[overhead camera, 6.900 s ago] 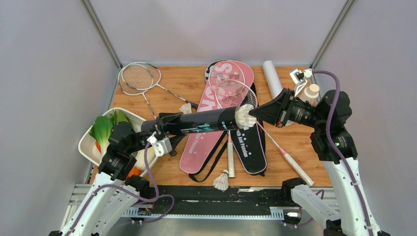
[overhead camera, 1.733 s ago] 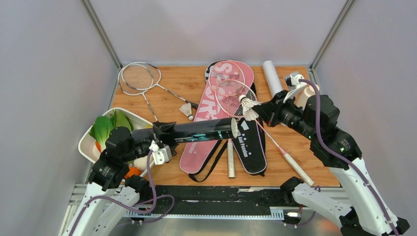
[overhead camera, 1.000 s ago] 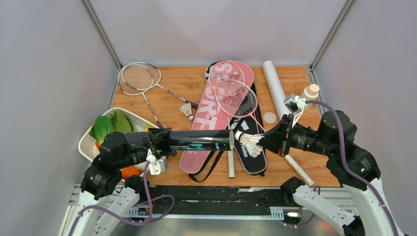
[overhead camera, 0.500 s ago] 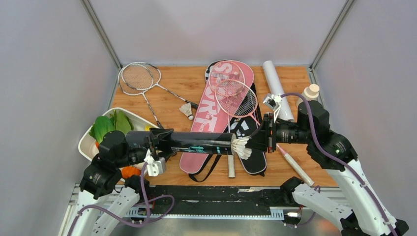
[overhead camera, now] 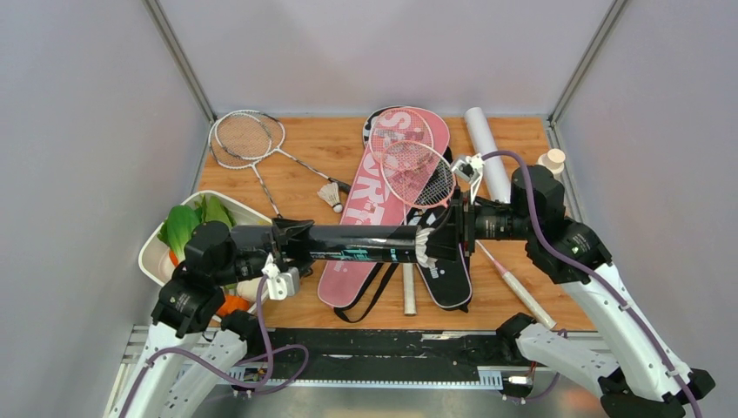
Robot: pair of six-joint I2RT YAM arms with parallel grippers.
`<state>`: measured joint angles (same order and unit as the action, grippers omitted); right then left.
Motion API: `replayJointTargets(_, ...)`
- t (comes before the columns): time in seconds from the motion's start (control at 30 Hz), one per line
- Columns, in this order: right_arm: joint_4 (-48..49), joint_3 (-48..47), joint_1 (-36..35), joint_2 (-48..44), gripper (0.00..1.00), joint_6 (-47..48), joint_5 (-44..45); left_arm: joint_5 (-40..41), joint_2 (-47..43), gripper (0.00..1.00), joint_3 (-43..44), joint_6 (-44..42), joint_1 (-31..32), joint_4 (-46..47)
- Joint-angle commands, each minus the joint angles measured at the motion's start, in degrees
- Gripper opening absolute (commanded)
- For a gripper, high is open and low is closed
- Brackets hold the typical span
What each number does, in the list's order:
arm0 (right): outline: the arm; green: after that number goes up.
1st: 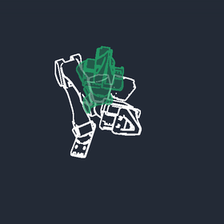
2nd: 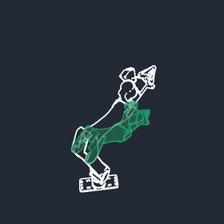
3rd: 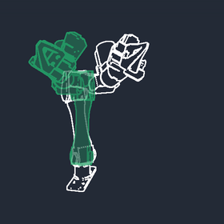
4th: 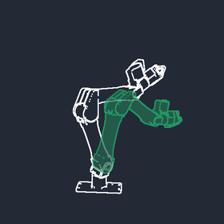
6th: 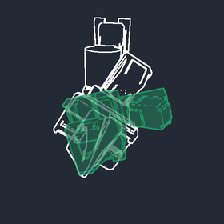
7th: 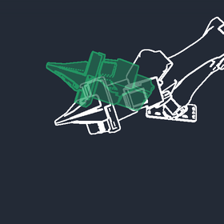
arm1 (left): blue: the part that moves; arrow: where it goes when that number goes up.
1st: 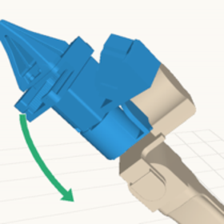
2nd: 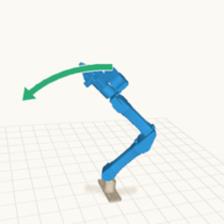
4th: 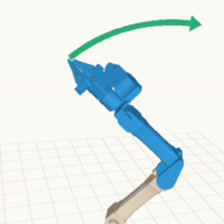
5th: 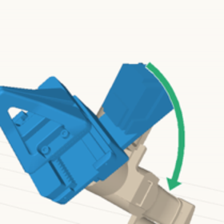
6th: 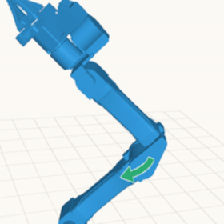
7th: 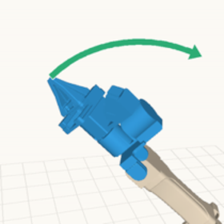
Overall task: Pack up the badminton gear
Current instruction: Place the shuttlecock at the shuttle tube.
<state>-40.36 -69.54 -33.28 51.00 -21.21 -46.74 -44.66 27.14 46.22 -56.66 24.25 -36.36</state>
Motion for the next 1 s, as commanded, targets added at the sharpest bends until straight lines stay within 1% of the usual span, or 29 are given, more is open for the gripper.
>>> replayJointTargets(0.0,5.9,3.0,0.1,0.8,0.55,-0.8,1.5,-5.1,0.1,0.17,-0.8,2.0,0.2,11.8)
replayJointTargets(0.13,13.4,6.8,0.1,1.0,0.57,-3.4,1.3,-5.8,0.3,0.16,-2.9,5.5,0.2,17.5)
replayJointTargets(0.27,19.5,8.1,0.1,2.9,0.59,-6.0,-0.9,-7.6,0.6,0.16,-3.5,5.8,0.3,19.0)
replayJointTargets(0.4,21.3,7.8,0.1,4.8,0.65,-5.3,-3.6,-7.7,0.4,0.16,-3.8,4.7,0.3,18.5)
replayJointTargets(0.47,22.0,7.8,0.1,5.4,0.7,-4.7,-4.7,-7.6,0.4,0.16,-4.0,4.2,0.3,18.4)
replayJointTargets(0.5,22.1,7.7,0.2,5.6,0.74,-4.5,-4.7,-7.6,0.5,0.16,-4.0,4.0,0.2,18.4)
replayJointTargets(0.67,22.0,6.9,0.1,4.0,0.83,-4.2,-2.6,-5.9,0.5,0.16,-3.1,2.6,0.2,17.0)
replayJointTargets(0.77,21.0,7.3,0.4,1.3,0.83,-3.3,-0.1,-5.0,0.5,0.16,-1.7,1.1,0.2,14.3)
replayJointTargets(0.87,19.8,7.6,0.9,-0.2,0.76,-2.8,1.1,-4.8,-0.1,0.14,-1.2,0.9,0.2,13.6)
replayJointTargets(0.97,18.9,7.0,1.1,-0.5,0.76,-2.8,1.8,-5.2,-0.5,0.13,-1.2,1.3,0.2,13.6)
